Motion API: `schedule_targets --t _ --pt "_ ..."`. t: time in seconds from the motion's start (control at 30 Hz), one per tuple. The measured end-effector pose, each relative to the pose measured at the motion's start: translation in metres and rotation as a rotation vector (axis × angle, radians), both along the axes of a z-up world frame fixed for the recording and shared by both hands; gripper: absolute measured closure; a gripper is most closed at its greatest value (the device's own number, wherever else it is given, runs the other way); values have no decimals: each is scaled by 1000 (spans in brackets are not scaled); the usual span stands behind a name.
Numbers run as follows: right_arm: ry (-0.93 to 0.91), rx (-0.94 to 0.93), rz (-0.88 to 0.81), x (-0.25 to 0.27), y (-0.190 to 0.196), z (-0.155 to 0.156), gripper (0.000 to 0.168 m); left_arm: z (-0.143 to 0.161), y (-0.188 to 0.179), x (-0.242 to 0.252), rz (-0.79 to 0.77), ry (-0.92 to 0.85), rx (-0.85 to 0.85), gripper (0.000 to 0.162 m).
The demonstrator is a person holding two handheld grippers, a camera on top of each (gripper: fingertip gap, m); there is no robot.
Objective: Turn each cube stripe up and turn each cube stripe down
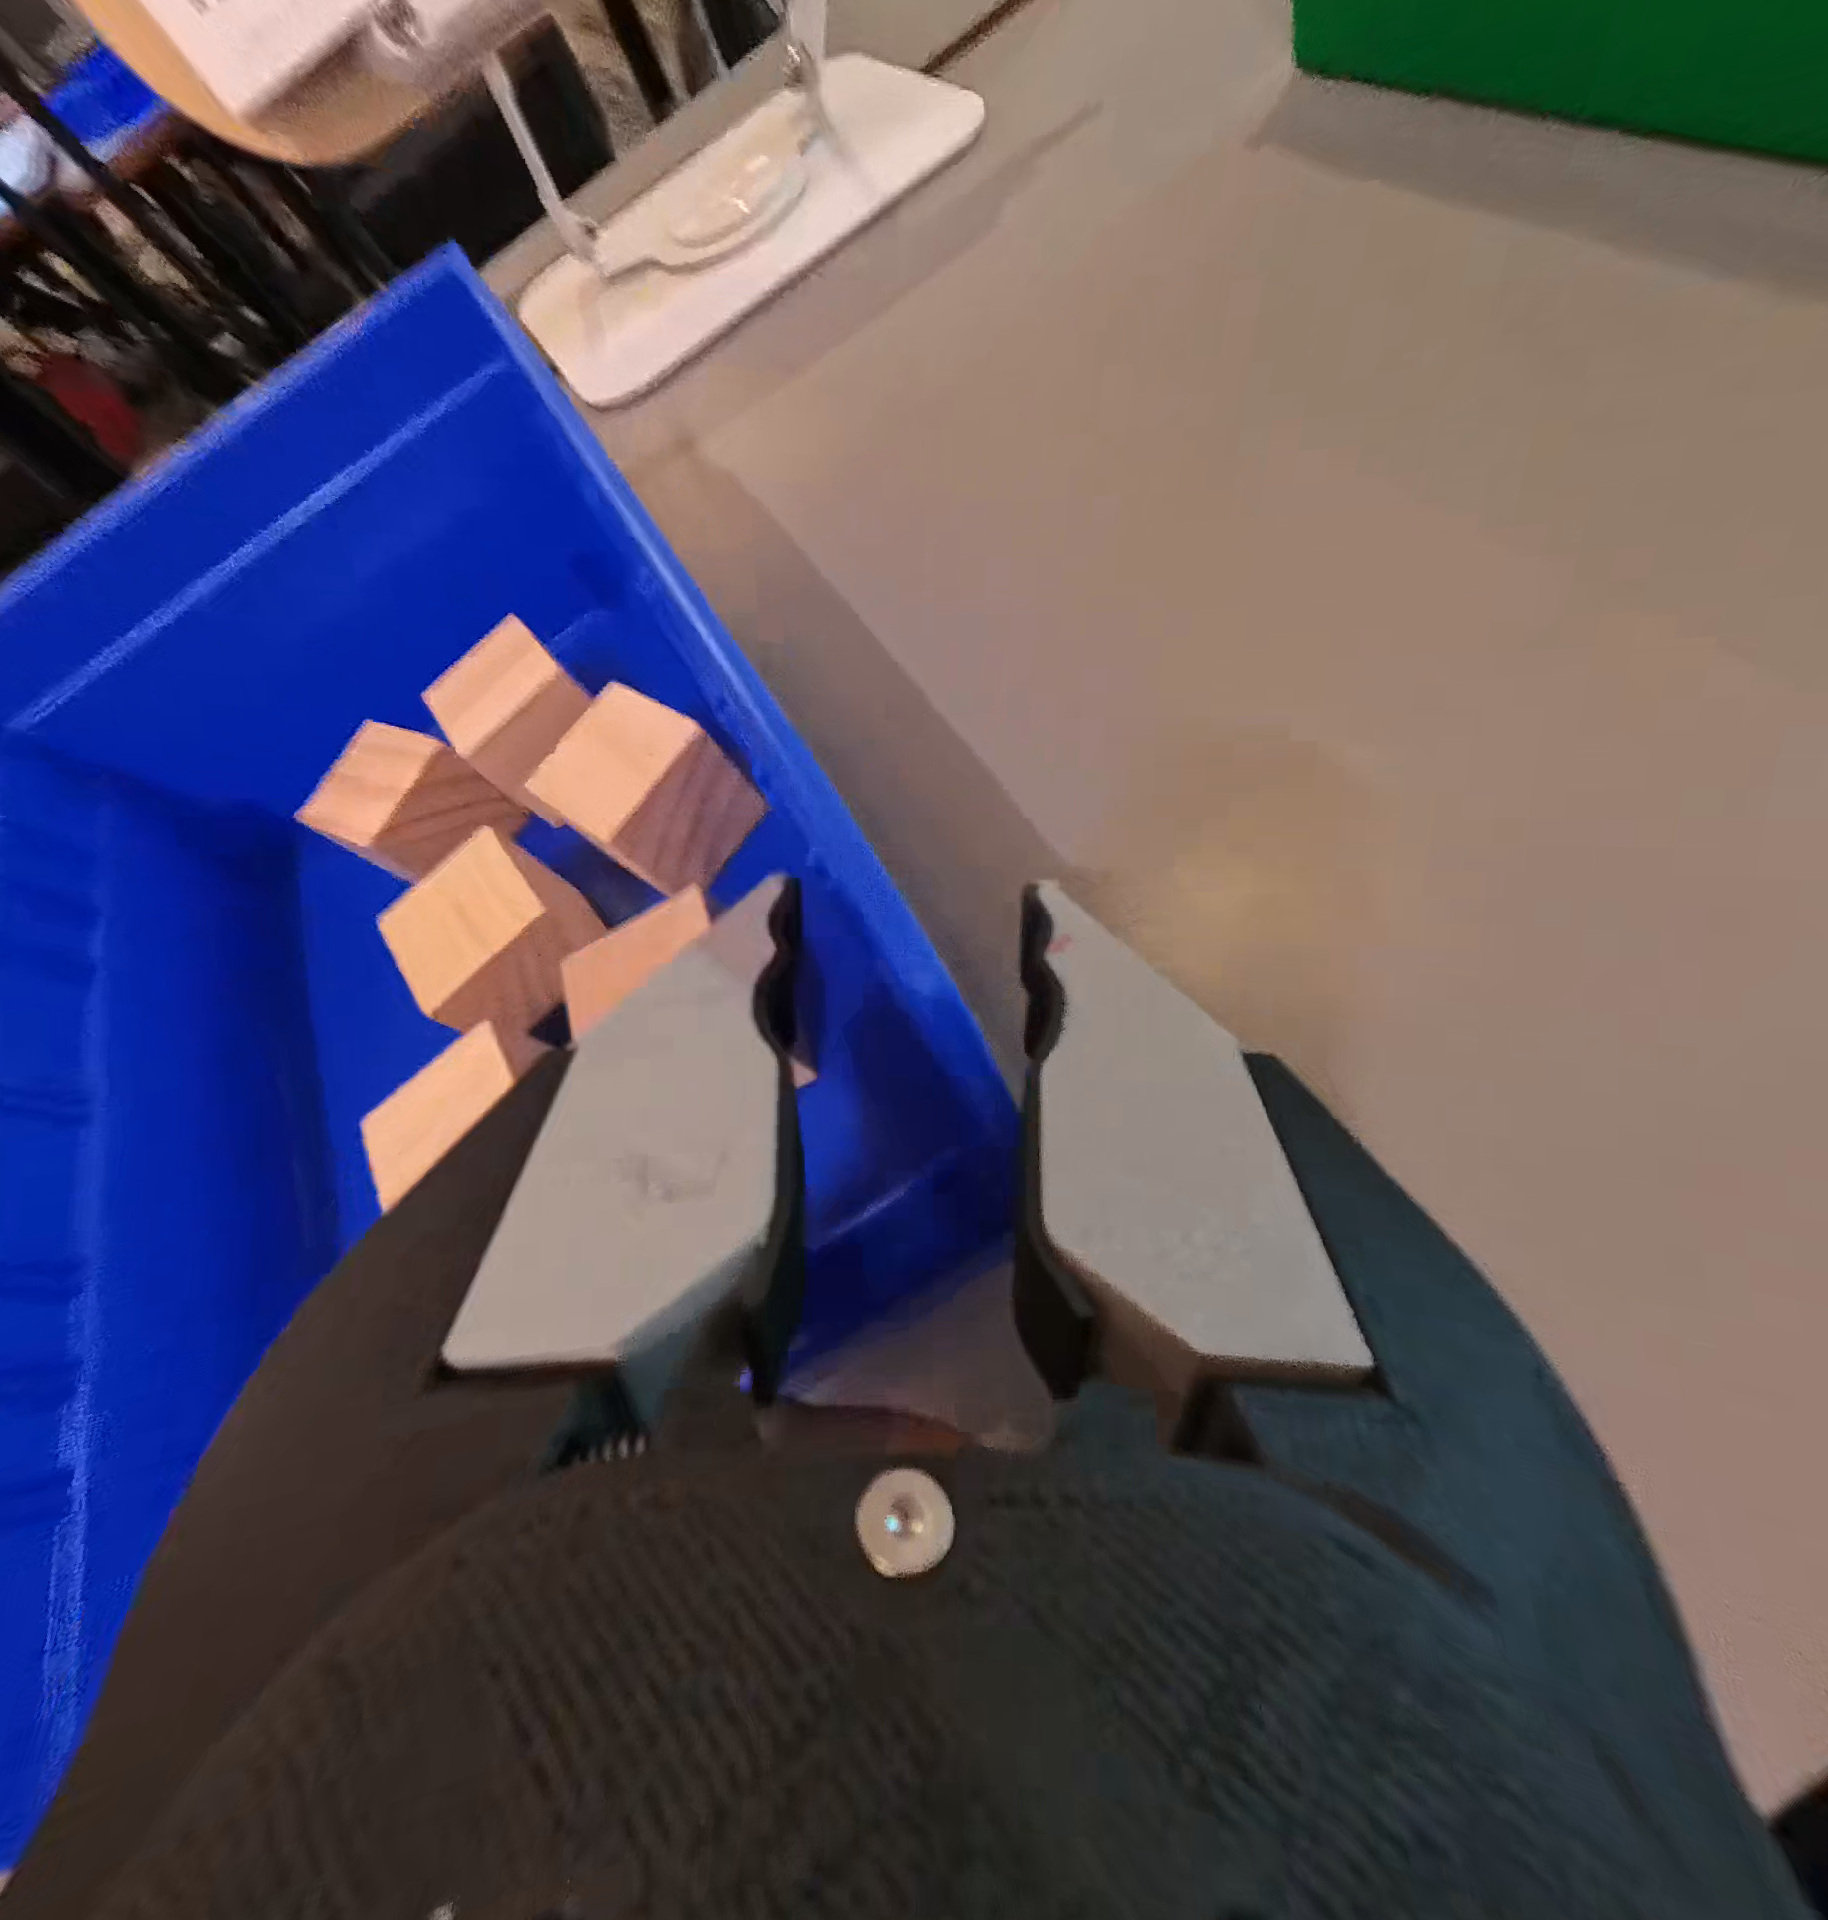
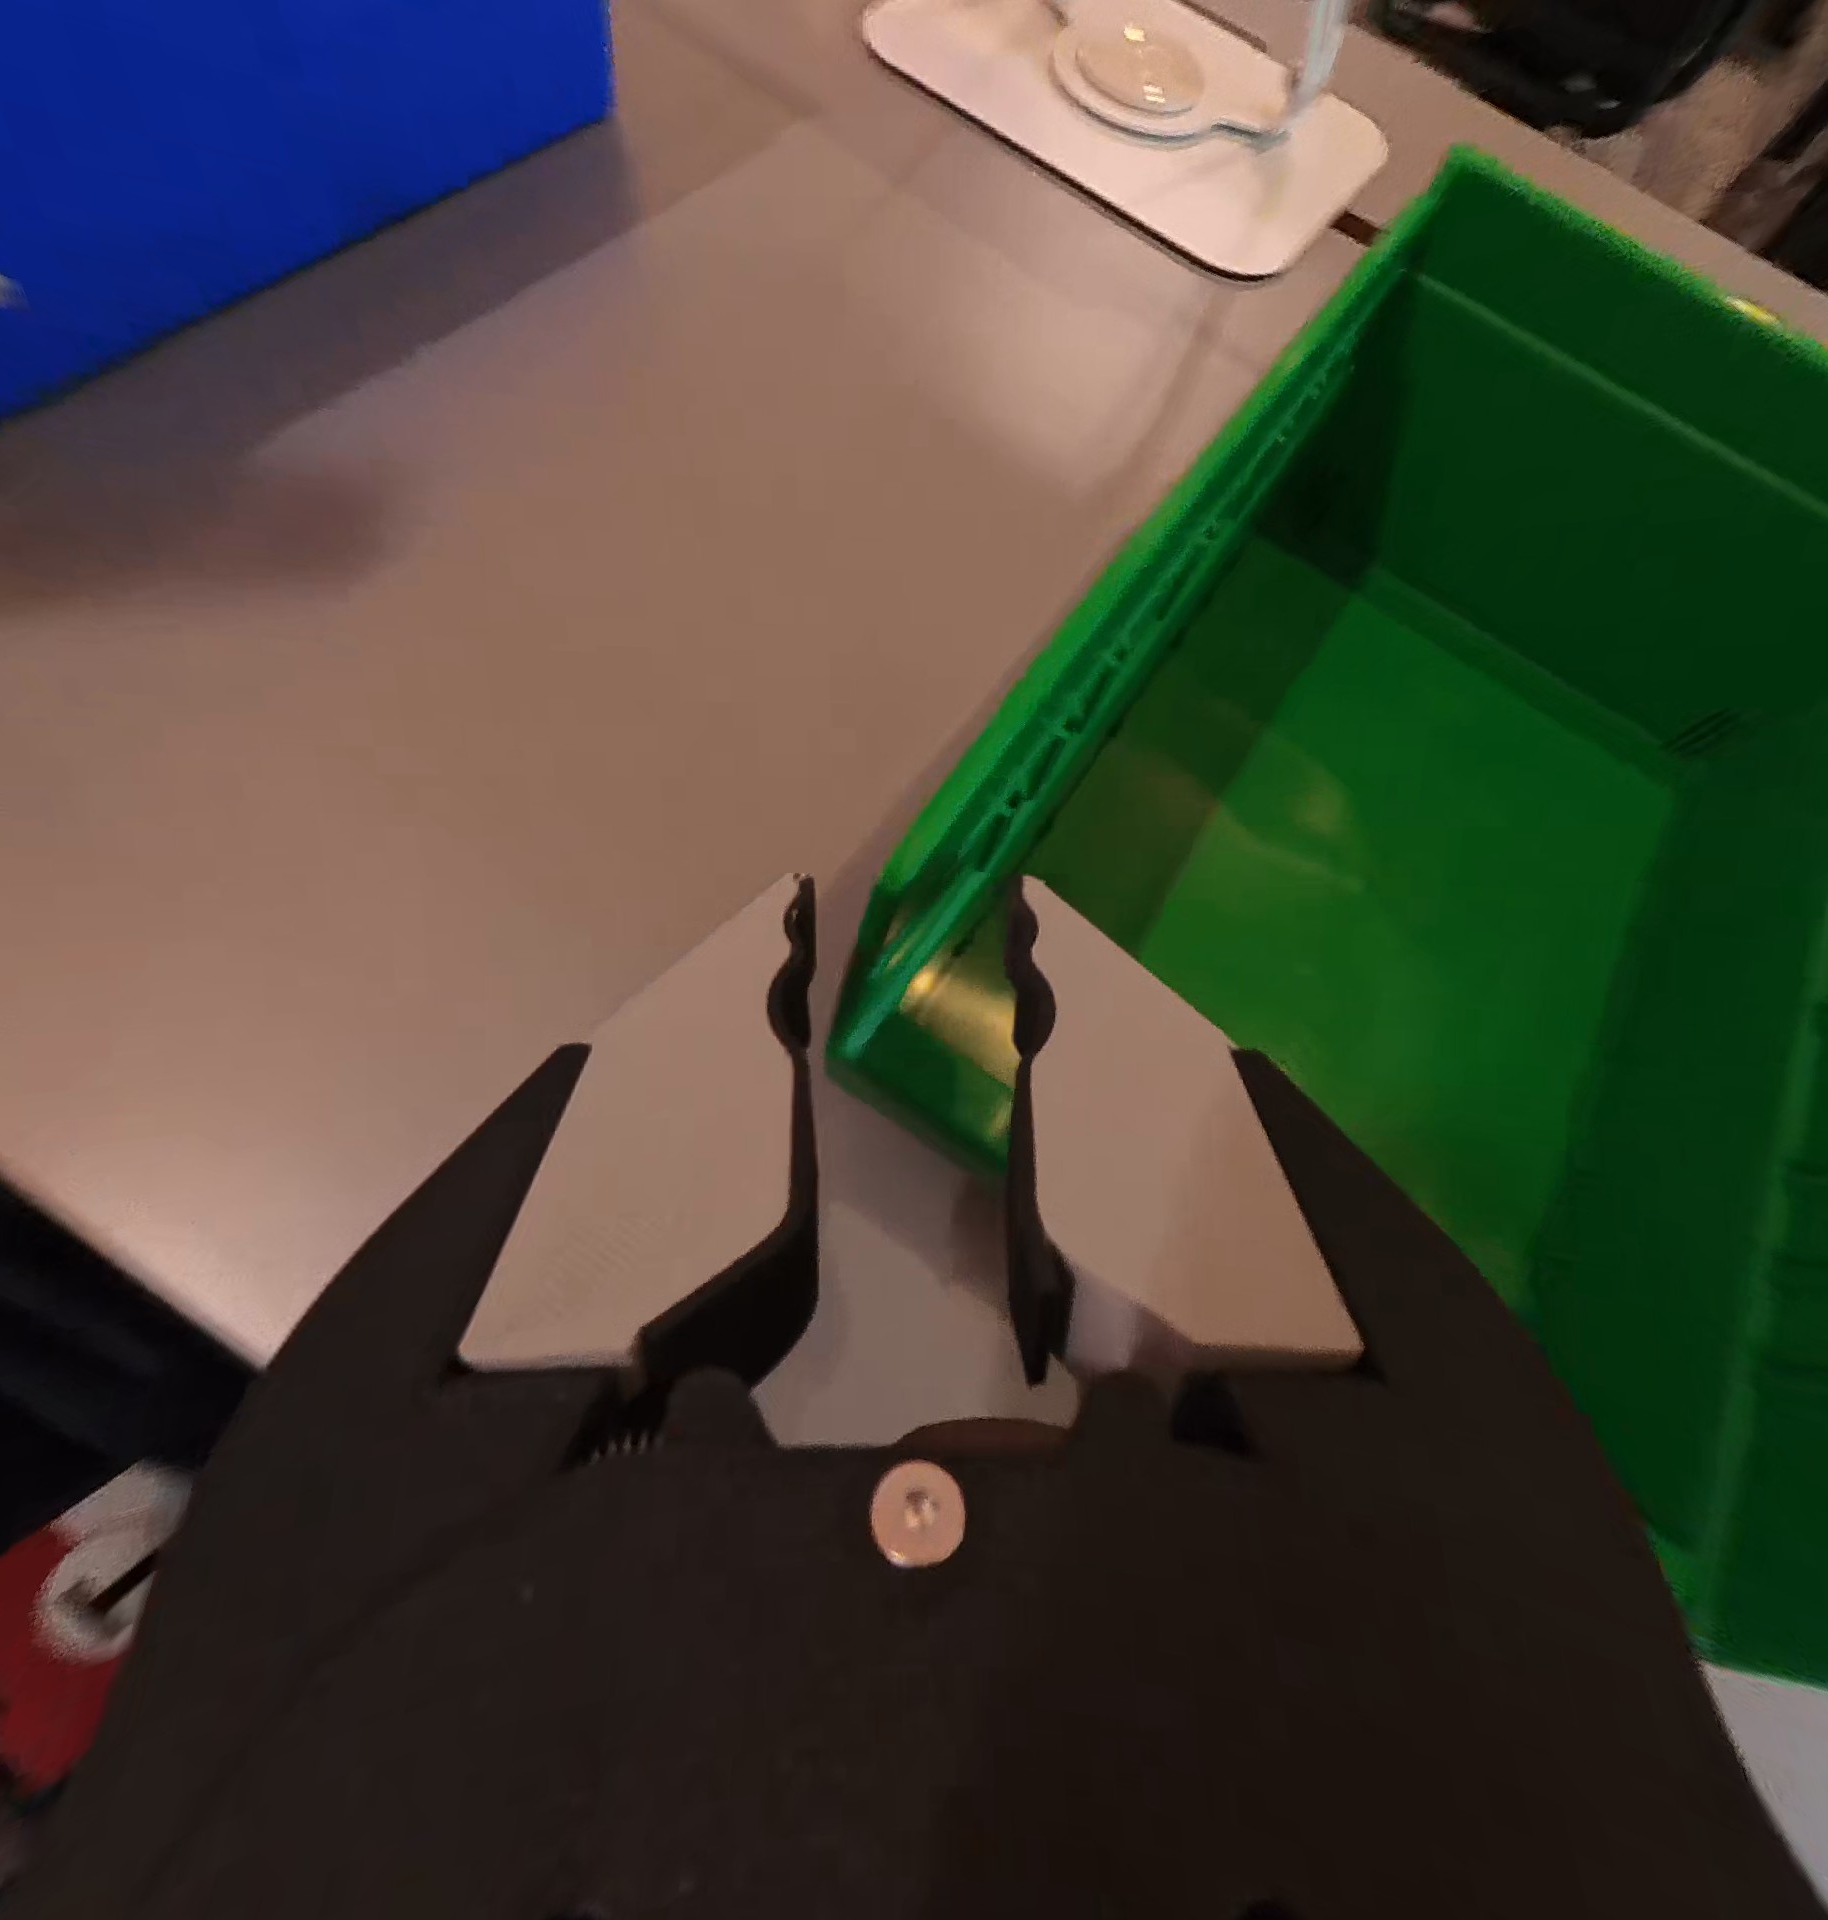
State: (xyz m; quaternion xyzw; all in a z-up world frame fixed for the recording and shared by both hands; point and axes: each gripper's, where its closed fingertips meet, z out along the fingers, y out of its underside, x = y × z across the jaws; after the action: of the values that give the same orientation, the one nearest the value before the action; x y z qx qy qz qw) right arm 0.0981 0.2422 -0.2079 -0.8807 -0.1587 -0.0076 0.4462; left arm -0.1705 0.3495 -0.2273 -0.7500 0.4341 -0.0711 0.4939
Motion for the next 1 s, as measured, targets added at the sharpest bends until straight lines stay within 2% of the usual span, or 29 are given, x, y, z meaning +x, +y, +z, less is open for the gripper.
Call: schedule_targets --t 0.1,0.17,0.27,0.33,0.43,0.5,0.67,0.93,0.97,1.0 --pt "-110 23 -63 11 11 -8 128 0 10 -7 102 41 28 136" --pt "-125 32 -85 15 13 -8 129 3 23 -27 212 40 57 155" --pt "-188 19 -139 33 10 -7 129 5 29 -40 201 -34 -10 157" --pt "-204 22 -186 48 10 -6 129 5 33 -45 221 -34 -11 156" --pt "-172 -6 -246 71 7 -9 143 5 37 -48 257 -34 -2 156" --pt "-135 -39 -275 84 3 -13 166 6 41 -50 296 -57 -7 156" --pt "-61 -75 -430 130 -10 -13 162 11 45 -52 401 -166 -12 158" --pt "-56 -101 -596 182 -30 -13 155 13 44 -45 444 -173 30 157" --pt "-47 -105 -609 187 -33 -13 155 11 41 -42 432 -164 19 150" --pt "-41 -108 -622 191 -35 -13 154 9 37 -36 397 -159 -8 131"
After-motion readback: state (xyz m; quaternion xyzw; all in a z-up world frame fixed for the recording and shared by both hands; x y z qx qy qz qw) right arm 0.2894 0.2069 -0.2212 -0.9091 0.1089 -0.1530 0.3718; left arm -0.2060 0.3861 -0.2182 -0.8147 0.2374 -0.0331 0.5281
